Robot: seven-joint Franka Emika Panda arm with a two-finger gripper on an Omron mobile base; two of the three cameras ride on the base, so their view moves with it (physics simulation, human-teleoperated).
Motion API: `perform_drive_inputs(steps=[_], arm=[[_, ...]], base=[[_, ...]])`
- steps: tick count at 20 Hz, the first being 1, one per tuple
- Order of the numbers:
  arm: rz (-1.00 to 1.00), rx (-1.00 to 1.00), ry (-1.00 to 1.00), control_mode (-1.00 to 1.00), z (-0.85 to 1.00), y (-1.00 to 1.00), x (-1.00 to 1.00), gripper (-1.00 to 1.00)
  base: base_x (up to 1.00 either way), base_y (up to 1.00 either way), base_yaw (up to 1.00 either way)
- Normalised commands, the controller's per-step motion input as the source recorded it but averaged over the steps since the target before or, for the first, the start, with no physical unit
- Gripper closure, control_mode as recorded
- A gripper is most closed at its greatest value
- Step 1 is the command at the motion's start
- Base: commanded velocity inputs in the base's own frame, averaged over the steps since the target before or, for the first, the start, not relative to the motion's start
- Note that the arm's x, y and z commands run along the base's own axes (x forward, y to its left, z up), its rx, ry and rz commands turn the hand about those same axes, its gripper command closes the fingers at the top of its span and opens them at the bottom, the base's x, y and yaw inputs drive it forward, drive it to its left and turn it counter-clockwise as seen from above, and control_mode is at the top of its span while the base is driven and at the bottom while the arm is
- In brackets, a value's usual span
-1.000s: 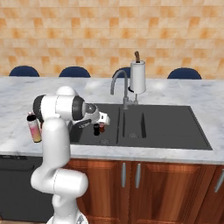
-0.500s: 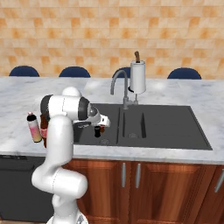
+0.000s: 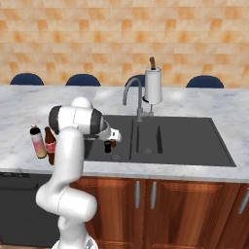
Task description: Place the large bottle from the dining counter next to the other large bottle outside the sink, and place the small bottle from the dining counter next to the other small bottle inside the sink.
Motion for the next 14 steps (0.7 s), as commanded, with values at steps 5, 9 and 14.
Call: perform_drive_inputs(steps=[5, 9, 14], arm=[[0.0, 0.0, -0.01, -1.0, -0.32, 0.0, 0.06, 1.0], [0.0, 0.0, -0.01, -1.0, -0.29, 0.0, 0.05, 1.0], [0.0, 0.0, -0.02, -1.0, -0.19, 0.03, 0.09, 1.0]], base=[[0.0, 0.0, 0.0], [0.0, 0.0, 0.0], [0.0, 0.0, 0.0]])
